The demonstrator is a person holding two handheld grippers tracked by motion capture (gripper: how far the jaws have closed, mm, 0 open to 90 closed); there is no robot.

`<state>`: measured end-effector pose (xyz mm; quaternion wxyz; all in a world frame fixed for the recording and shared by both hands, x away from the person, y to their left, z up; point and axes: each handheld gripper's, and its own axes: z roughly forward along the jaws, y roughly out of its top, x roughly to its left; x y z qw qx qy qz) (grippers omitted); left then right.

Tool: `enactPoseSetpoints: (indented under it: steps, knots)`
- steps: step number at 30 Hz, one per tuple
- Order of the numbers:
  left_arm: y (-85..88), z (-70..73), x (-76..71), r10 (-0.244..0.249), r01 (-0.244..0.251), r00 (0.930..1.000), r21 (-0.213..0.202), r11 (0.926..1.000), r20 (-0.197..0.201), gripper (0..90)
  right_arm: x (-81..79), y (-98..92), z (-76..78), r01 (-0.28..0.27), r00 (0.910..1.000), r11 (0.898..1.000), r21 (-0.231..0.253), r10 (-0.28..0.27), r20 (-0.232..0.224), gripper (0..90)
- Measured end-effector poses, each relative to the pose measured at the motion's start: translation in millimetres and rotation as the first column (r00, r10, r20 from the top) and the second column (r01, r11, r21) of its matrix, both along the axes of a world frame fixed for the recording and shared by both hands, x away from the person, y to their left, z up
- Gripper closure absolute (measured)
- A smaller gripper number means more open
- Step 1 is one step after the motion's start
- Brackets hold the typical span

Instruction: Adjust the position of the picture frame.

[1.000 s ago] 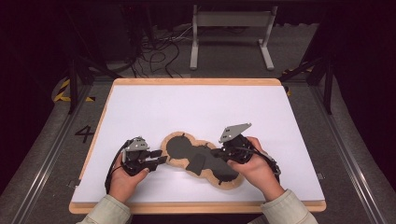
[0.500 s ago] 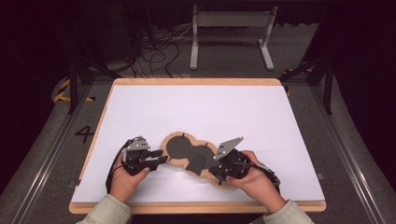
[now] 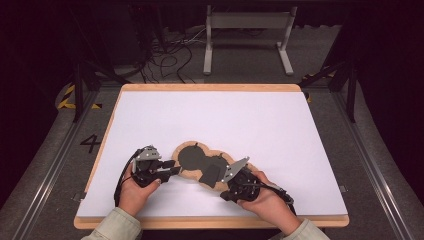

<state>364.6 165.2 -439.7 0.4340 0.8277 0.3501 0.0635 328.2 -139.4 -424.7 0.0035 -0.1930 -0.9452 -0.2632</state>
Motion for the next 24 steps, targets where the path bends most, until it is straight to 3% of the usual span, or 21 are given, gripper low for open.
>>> enactPoseSetpoints:
  steps: [9, 12, 15, 18, 22, 24]
  knots:
    - [-0.6, 0.0, 0.1, -0.005, 0.005, 1.0000, -0.005, 1.0000, -0.001, 63.8, 3.8, -4.1, 1.0, 0.034, 0.9993, 0.999, -0.022, -0.033, 0.016, 90.0]
    - [-1.0, 0.2, 0.0, -0.008, 0.008, 1.0000, -0.003, 1.0000, 0.001, 63.8, 7.3, -8.9, 1.7, 0.059, 0.9974, 0.997, -0.040, -0.057, 0.045, 90.0]
    - [-1.6, 0.4, 0.6, -0.006, 0.006, 1.0000, -0.006, 1.0000, 0.000, 63.8, 12.8, -16.7, 1.2, 0.095, 0.9929, 0.994, -0.054, -0.090, 0.078, 90.0]
    - [-2.2, 1.1, 1.1, -0.009, 0.009, 1.0000, -0.002, 1.0000, 0.002, 63.8, 16.5, -22.1, 0.2, 0.113, 0.9907, 0.992, -0.048, -0.109, 0.082, 90.0]
    - [-2.8, 1.7, 1.3, -0.006, 0.006, 1.0000, -0.002, 1.0000, -0.002, 63.6, 22.8, -31.6, -0.3, 0.167, 0.9789, 0.984, -0.056, -0.158, 0.129, 90.0]
    - [-2.7, 1.6, 2.1, -0.006, 0.006, 1.0000, -0.004, 1.0000, 0.005, 63.4, 25.5, -36.1, -1.1, 0.190, 0.9750, 0.981, -0.037, -0.184, 0.125, 90.0]
